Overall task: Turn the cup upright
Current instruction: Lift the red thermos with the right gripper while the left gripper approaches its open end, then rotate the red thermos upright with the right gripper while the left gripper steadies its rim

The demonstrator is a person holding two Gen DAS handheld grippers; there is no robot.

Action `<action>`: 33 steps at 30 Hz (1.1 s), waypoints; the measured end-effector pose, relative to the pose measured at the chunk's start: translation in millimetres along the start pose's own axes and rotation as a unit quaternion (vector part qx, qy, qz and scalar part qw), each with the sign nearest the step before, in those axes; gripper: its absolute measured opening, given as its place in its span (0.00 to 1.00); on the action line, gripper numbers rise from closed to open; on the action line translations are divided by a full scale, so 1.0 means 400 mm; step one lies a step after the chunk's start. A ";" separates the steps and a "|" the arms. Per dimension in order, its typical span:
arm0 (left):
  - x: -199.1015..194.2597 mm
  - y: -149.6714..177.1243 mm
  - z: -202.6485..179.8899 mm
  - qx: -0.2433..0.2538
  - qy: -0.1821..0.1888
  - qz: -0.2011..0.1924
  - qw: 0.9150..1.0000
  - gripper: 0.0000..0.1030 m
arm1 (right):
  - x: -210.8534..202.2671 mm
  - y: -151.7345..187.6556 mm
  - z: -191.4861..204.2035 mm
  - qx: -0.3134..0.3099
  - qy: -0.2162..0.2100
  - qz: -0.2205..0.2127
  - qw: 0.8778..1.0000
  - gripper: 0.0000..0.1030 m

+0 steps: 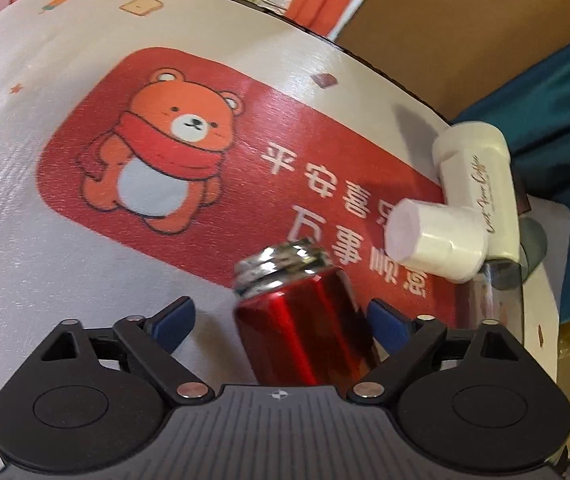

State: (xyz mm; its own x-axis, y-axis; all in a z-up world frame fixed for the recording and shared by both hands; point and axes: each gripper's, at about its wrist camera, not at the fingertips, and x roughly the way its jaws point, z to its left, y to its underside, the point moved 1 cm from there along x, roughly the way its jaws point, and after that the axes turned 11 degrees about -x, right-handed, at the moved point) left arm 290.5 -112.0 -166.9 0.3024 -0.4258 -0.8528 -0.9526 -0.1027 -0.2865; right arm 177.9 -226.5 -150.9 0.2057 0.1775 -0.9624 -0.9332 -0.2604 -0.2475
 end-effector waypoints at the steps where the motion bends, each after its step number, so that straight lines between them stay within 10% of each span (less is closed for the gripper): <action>1: -0.001 0.002 -0.002 0.005 -0.001 -0.001 1.000 0.83 | 0.002 -0.002 0.003 -0.008 0.005 0.001 1.000 0.60; 15: -0.105 -0.013 0.051 -0.039 0.039 -0.061 0.997 0.72 | -0.009 -0.009 0.089 -0.105 0.080 -0.086 0.987 0.60; 33: -0.285 -0.128 -0.088 0.075 0.071 -0.213 0.972 0.72 | 0.023 -0.139 -0.011 -0.075 0.140 -0.257 0.953 0.59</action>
State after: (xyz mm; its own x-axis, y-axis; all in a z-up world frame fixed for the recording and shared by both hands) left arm 303.4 -89.9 -39.5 0.6501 -0.4940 -0.5773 -0.7233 -0.1696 -0.6694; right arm 233.1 -214.7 -146.6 0.7146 0.0627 -0.6967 -0.6399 -0.3438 -0.6872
